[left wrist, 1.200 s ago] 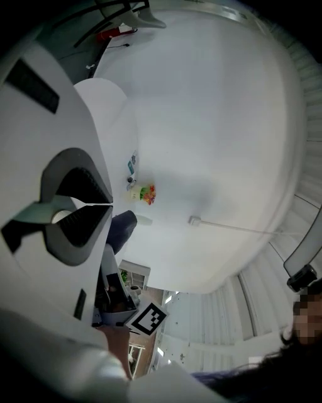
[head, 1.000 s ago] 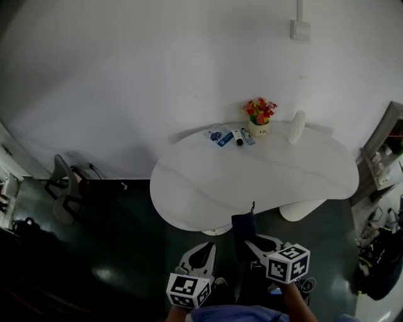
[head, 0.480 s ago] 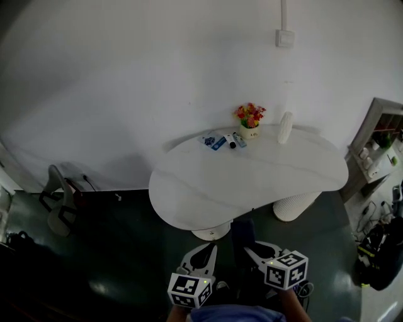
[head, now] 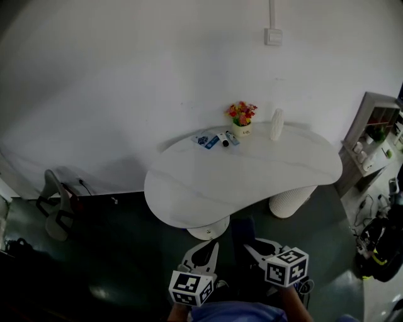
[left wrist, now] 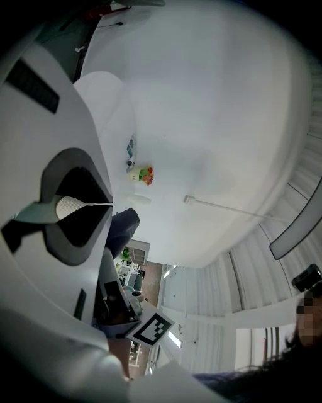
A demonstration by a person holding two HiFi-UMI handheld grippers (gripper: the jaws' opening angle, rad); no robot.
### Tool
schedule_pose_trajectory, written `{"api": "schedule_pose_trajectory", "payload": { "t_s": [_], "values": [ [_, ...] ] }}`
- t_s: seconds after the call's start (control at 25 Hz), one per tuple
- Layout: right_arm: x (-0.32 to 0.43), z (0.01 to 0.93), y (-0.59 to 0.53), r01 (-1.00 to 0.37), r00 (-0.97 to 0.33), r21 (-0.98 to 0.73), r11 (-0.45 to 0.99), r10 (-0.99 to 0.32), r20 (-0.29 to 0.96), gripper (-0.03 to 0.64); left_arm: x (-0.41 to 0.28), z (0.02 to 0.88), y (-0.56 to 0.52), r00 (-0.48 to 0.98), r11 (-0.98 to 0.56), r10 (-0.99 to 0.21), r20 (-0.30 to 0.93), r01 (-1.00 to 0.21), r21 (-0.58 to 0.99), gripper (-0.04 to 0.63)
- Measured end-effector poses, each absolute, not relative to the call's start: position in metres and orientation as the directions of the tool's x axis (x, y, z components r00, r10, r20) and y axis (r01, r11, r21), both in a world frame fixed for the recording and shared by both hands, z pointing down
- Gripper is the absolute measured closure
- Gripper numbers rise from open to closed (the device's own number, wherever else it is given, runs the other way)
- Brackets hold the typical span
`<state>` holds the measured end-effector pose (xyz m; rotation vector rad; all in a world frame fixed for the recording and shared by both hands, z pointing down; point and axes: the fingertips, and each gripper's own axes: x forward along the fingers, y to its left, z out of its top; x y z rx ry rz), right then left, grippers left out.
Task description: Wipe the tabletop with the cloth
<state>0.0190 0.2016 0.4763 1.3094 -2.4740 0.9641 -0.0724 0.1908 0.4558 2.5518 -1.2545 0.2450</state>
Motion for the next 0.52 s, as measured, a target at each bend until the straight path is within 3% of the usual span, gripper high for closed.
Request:
{"api": "schedule_pose_trajectory", "payload": {
  "t_s": [0.52],
  "values": [
    [0.0174, 0.4810, 0.2026, -0.791, -0.597, -0.457, 0.406, -0.674, 0.435, 0.529, -0.0767, 0.4597, 0.1936, 0.601, -0.576, -0.751, 0.275, -0.799, 0.174, 0.575]
  ]
}}
